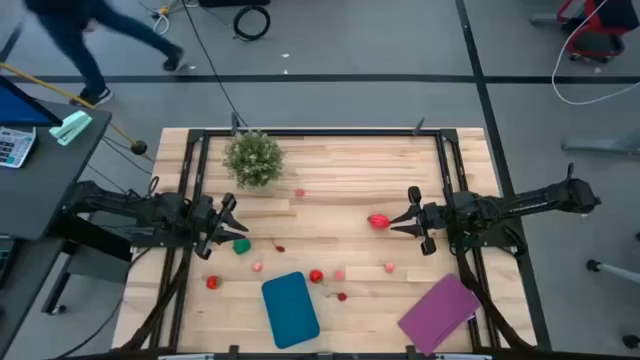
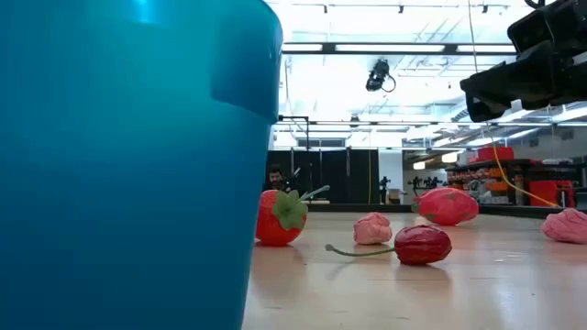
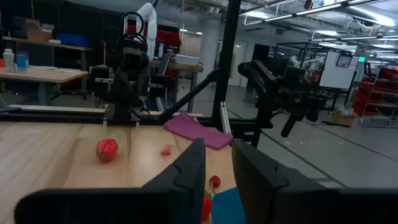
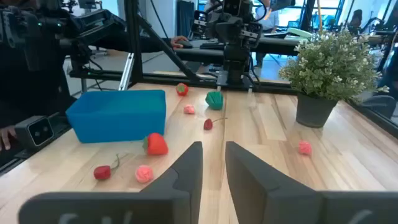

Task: Pick and placing Produce into tupperware

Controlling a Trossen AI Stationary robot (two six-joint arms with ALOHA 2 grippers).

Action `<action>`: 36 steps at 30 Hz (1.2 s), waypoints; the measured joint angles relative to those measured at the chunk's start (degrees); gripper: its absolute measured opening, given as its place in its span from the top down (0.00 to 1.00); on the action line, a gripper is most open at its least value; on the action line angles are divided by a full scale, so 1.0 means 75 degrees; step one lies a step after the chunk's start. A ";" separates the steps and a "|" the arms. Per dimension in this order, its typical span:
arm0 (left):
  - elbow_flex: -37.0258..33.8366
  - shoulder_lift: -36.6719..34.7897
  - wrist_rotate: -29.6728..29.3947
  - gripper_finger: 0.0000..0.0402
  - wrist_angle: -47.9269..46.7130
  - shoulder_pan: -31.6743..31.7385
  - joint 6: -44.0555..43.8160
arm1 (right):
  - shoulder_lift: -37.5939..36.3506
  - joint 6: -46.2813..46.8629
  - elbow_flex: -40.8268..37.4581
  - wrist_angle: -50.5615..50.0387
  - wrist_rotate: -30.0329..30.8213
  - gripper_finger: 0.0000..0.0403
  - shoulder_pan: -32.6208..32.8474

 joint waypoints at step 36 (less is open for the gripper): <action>-0.0001 0.0002 0.0000 0.79 0.0000 0.0000 -0.0002 | 0.0001 0.0000 0.0003 0.0002 0.0000 0.81 0.0000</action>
